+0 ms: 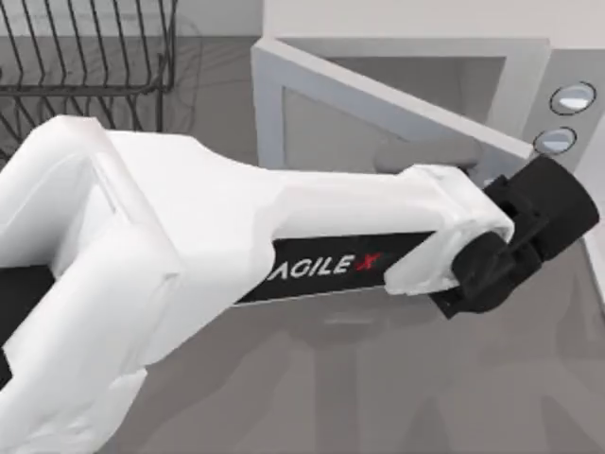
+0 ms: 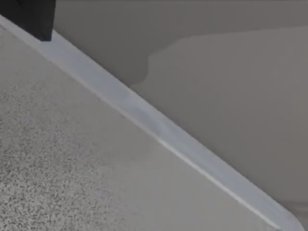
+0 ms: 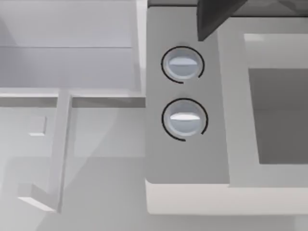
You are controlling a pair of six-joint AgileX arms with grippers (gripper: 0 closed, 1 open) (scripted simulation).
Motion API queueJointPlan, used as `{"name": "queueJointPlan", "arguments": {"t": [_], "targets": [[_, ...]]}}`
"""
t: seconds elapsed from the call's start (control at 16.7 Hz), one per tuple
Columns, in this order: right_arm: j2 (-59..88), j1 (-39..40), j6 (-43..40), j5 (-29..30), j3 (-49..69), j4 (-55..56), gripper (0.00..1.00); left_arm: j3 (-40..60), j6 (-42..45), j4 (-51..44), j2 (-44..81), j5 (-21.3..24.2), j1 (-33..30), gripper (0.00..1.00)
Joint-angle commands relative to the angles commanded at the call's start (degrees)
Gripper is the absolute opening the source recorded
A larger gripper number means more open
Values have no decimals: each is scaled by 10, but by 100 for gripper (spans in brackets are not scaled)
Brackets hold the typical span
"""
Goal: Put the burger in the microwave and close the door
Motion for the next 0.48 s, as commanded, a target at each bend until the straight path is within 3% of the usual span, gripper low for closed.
{"name": "queueJointPlan", "arguments": {"t": [0.48], "targets": [[0, 0, 0, 0, 0, 0, 100, 125, 96, 25, 91, 36, 80, 0]]}}
